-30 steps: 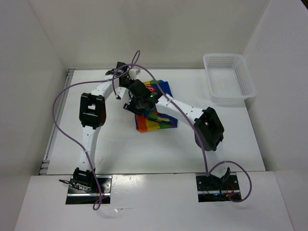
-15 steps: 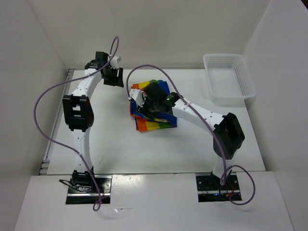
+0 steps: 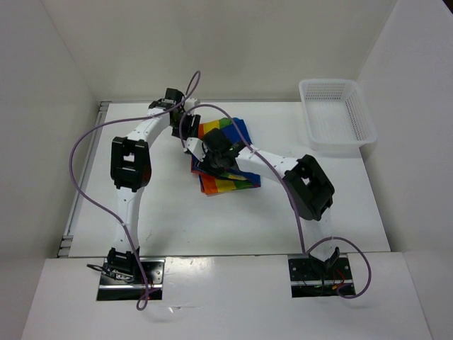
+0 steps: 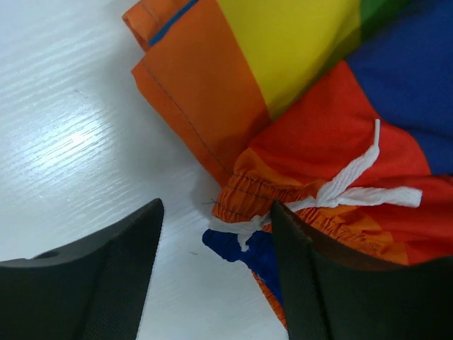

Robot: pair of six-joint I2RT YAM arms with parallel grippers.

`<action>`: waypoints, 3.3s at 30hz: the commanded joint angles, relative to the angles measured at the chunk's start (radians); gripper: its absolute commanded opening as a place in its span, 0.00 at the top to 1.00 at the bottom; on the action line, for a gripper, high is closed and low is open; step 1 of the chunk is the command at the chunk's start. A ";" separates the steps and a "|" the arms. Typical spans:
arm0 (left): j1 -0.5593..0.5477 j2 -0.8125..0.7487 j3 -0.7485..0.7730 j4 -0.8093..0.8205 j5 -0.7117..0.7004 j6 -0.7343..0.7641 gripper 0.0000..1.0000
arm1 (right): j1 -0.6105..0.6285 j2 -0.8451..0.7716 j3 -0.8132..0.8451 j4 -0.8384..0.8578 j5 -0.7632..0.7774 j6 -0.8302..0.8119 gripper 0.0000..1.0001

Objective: Fold and stack the shorts
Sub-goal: Fold the shorts

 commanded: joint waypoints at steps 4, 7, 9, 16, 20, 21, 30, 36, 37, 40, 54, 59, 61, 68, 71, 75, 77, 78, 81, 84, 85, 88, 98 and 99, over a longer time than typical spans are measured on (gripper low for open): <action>0.013 0.001 -0.009 -0.004 0.022 0.005 0.46 | 0.004 0.039 0.004 0.074 0.073 0.000 0.50; 0.013 0.010 -0.009 -0.004 0.022 0.005 0.60 | 0.004 0.039 -0.009 0.083 0.087 -0.010 0.65; 0.013 0.020 -0.009 -0.004 0.022 0.005 0.74 | 0.004 0.039 -0.009 0.083 0.087 -0.024 0.82; 0.013 0.060 0.058 -0.004 -0.002 0.005 1.00 | 0.004 -0.061 -0.019 0.051 0.078 -0.075 1.00; 0.013 0.070 0.094 -0.013 -0.011 0.005 1.00 | 0.025 -0.168 -0.088 -0.003 -0.095 -0.162 1.00; 0.013 0.079 0.104 -0.013 -0.011 0.005 1.00 | 0.041 -0.183 -0.137 -0.003 -0.112 -0.181 1.00; 0.013 0.089 0.123 -0.031 0.015 0.005 1.00 | 0.091 -0.152 -0.245 0.089 -0.085 -0.334 0.75; 0.013 0.077 0.114 -0.031 0.025 0.005 0.59 | 0.091 -0.157 -0.176 0.109 -0.073 -0.287 0.65; 0.013 0.066 0.114 -0.031 0.025 0.005 0.47 | 0.091 -0.182 -0.156 0.109 -0.082 -0.226 0.65; 0.013 0.015 0.114 -0.031 0.035 0.005 0.29 | 0.091 -0.248 -0.085 0.109 -0.108 -0.106 0.63; 0.004 -0.379 -0.239 -0.020 0.140 0.005 0.14 | -0.387 -0.115 0.020 0.173 -0.292 0.379 0.45; -0.025 -0.370 -0.336 -0.030 0.163 0.005 0.26 | -0.473 0.103 0.261 0.136 -0.303 0.440 0.37; -0.039 -0.338 -0.354 -0.030 0.164 0.005 0.23 | -0.482 0.172 0.315 0.146 -0.303 0.480 0.33; -0.079 -0.284 -0.399 -0.030 0.217 0.005 0.18 | -0.501 0.289 0.352 0.167 -0.315 0.522 0.29; -0.099 -0.266 -0.437 -0.030 0.205 0.005 0.31 | -0.501 0.310 0.326 0.176 -0.324 0.562 0.29; -0.099 -0.255 -0.469 -0.072 0.173 0.005 0.54 | -0.501 0.320 0.294 0.186 -0.240 0.643 0.34; -0.099 -0.255 -0.480 -0.086 0.173 0.005 0.66 | -0.501 0.330 0.294 0.196 -0.203 0.683 0.54; -0.099 -0.255 -0.480 -0.100 0.173 0.005 0.79 | -0.501 0.330 0.294 0.207 -0.180 0.707 0.62; -0.099 -0.282 -0.507 -0.109 0.130 0.005 0.93 | -0.501 0.330 0.317 0.207 -0.068 0.796 0.89; -0.099 -0.307 -0.553 -0.109 0.084 0.005 0.94 | -0.501 0.330 0.327 0.207 -0.013 0.829 1.00; -0.099 -0.316 -0.563 -0.109 0.084 0.005 0.94 | -0.501 0.330 0.327 0.207 -0.002 0.839 1.00; -0.099 -0.325 -0.577 -0.109 0.075 0.005 0.90 | -0.501 0.310 0.318 0.207 -0.002 0.839 1.00; -0.099 -0.416 -0.554 -0.061 0.012 0.005 0.28 | -0.501 0.142 0.309 0.195 -0.151 0.584 0.11; -0.099 -0.416 -0.554 -0.060 0.012 0.005 0.26 | -0.501 0.120 0.309 0.195 -0.164 0.567 0.11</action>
